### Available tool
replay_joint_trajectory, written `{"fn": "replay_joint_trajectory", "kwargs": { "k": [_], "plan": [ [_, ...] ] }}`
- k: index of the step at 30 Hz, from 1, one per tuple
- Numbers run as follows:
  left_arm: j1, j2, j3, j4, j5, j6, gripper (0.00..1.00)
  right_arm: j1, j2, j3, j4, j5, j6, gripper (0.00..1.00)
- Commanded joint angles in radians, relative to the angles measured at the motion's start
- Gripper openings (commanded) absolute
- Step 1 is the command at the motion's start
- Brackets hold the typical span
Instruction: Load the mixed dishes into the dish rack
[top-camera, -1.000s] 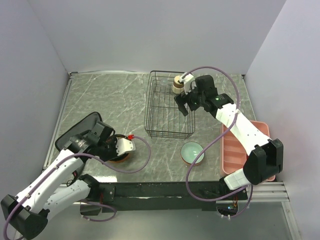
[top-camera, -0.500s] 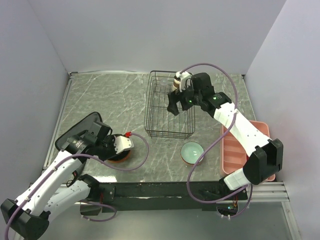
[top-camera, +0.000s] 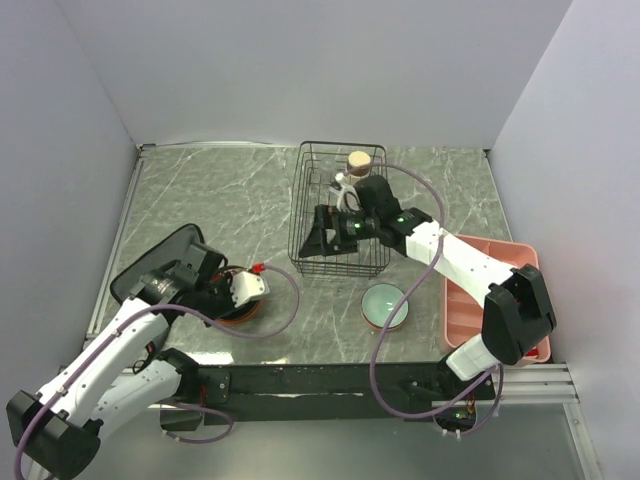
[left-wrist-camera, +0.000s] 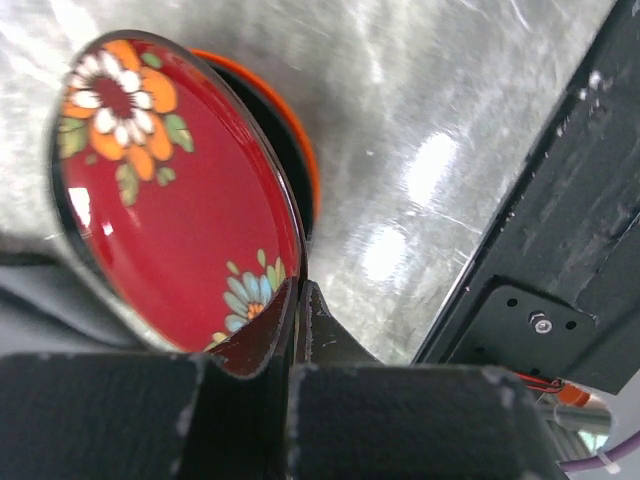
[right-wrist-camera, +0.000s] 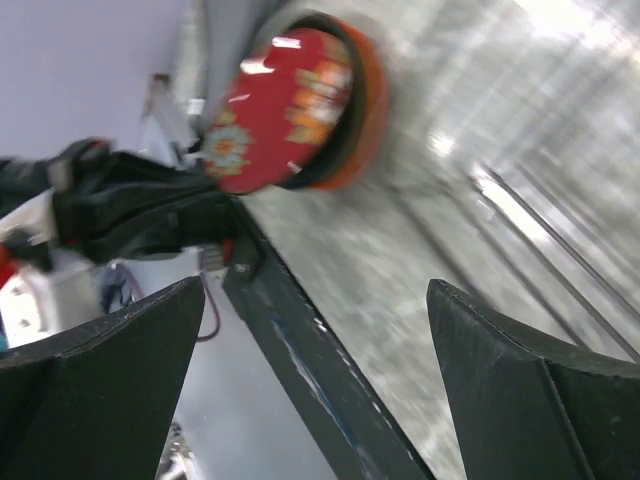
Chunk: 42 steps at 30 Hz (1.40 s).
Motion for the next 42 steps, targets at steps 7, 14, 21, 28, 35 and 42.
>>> {"fn": "replay_joint_trajectory", "kwargs": {
  "k": [7, 14, 21, 28, 35, 42],
  "plan": [
    [-0.048, -0.067, -0.116, 0.076, 0.091, 0.118, 0.29, -0.216, -0.287, -0.147, -0.044, 0.064, -0.088, 1.00],
    [-0.091, -0.058, 0.061, 0.334, 0.298, 0.135, 0.61, -0.400, -0.384, -0.089, -0.187, 0.114, -0.234, 1.00],
    [-0.216, 0.174, 0.203, 0.511, 0.213, -0.234, 0.66, -0.430, -0.500, -0.081, -0.416, 0.251, -0.556, 0.94],
    [-0.122, 0.140, 0.093, 0.740, -0.048, -0.568, 0.67, -0.220, -0.579, -0.170, -0.535, 0.299, -0.654, 0.80],
    [0.104, 0.153, 0.111, 0.783, -0.200, -0.680, 0.69, -0.046, -0.464, -0.198, -0.493, 0.309, -0.461, 0.68],
    [0.175, 0.078, 0.104, 0.728, -0.223, -0.617, 0.70, 0.076, -0.378, -0.234, -0.527, 0.393, -0.214, 0.71]
  ]
}}
